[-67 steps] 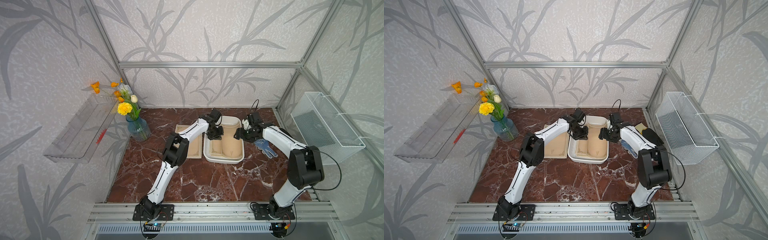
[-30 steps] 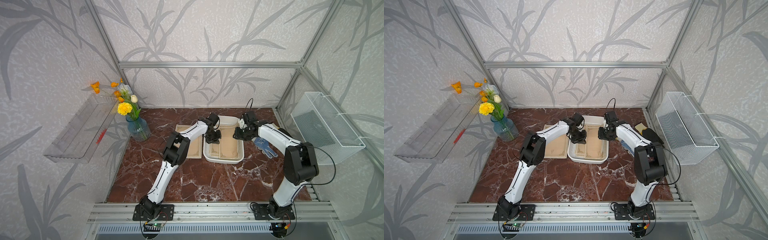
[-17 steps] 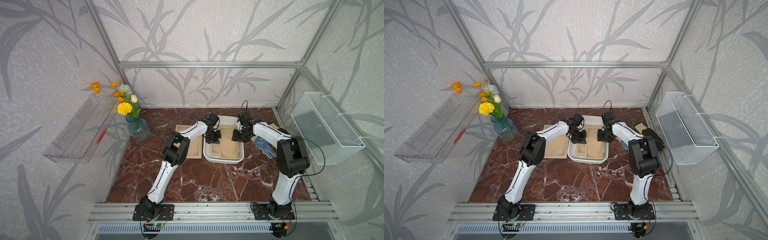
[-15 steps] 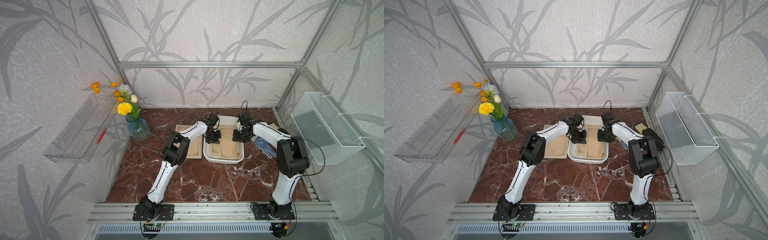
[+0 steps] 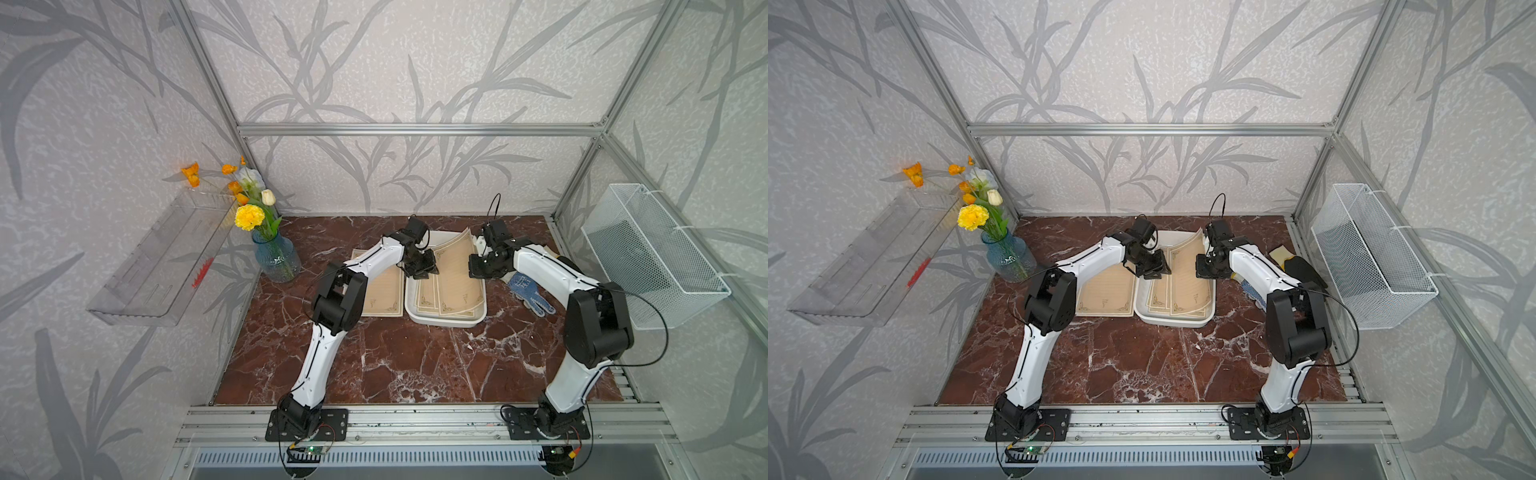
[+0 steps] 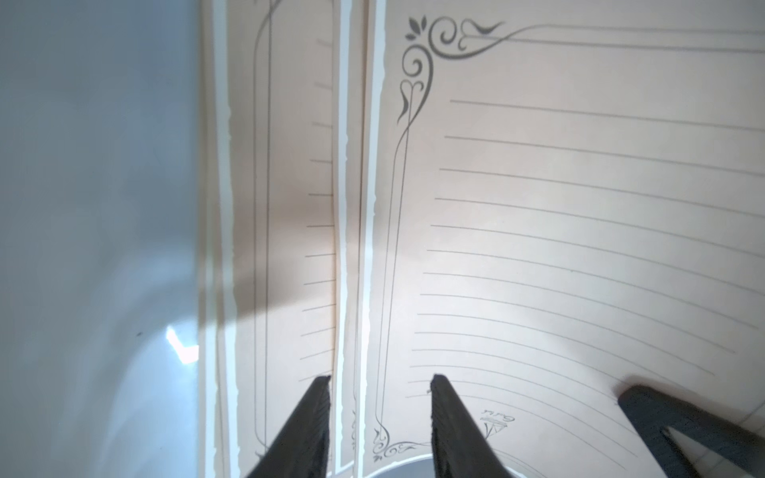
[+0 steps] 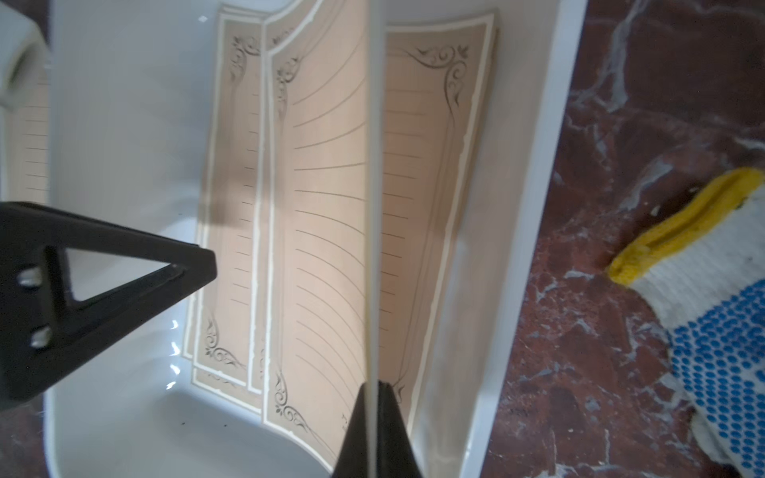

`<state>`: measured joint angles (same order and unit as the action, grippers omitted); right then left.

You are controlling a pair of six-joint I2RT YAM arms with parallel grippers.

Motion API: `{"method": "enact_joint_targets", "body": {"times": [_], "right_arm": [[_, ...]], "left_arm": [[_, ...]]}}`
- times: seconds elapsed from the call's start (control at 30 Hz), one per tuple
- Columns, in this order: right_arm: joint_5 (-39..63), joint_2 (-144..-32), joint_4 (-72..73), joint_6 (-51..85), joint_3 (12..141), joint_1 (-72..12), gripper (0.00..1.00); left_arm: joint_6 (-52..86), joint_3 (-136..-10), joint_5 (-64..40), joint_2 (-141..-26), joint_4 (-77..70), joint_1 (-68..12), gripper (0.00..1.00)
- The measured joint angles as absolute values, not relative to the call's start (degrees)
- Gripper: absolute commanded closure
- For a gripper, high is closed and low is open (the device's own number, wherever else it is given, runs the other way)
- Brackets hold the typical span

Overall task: Take out the stationery paper from the storage box
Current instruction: Pick up multiple sheets of stationery from the storage box.

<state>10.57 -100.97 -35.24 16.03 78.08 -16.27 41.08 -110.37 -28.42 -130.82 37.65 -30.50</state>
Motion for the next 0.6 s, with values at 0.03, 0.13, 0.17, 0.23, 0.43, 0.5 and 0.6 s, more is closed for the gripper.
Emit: {"method": "enact_joint_targets", "body": {"times": [0.03, 0.13, 0.17, 0.23, 0.43, 0.5, 0.6], "right_arm": [[12.1, -100.0, -34.0, 16.1, 77.3, -16.0, 1.0], [17.6, -98.5, -30.4, 16.9, 75.1, -14.9, 1.0], [19.4, -98.5, -29.4, 17.3, 74.6, -14.3, 1.0], [22.4, -98.5, -27.8, 18.0, 73.4, -12.9, 1.0], [26.1, -96.4, -27.0, 18.3, 72.7, -11.2, 1.0], [27.4, -95.8, -26.7, 18.3, 72.8, -10.8, 1.0], [30.5, -94.8, -23.9, 19.5, 71.4, -10.0, 1.0]], "left_arm": [[41.2, -110.1, -28.5, -130.2, 37.2, -30.2, 0.6], [41.6, -109.4, -28.8, -128.3, 35.8, -29.8, 0.6], [41.8, -109.0, -29.0, -127.9, 35.3, -29.8, 0.6], [42.2, -107.7, -29.8, -127.2, 34.2, -29.7, 0.6], [42.7, -102.5, -31.2, -124.0, 31.9, -28.6, 0.59], [42.7, -102.5, -32.0, -123.2, 31.2, -27.9, 0.59], [43.4, -102.4, -33.7, -122.5, 29.7, -27.4, 0.59]]}}
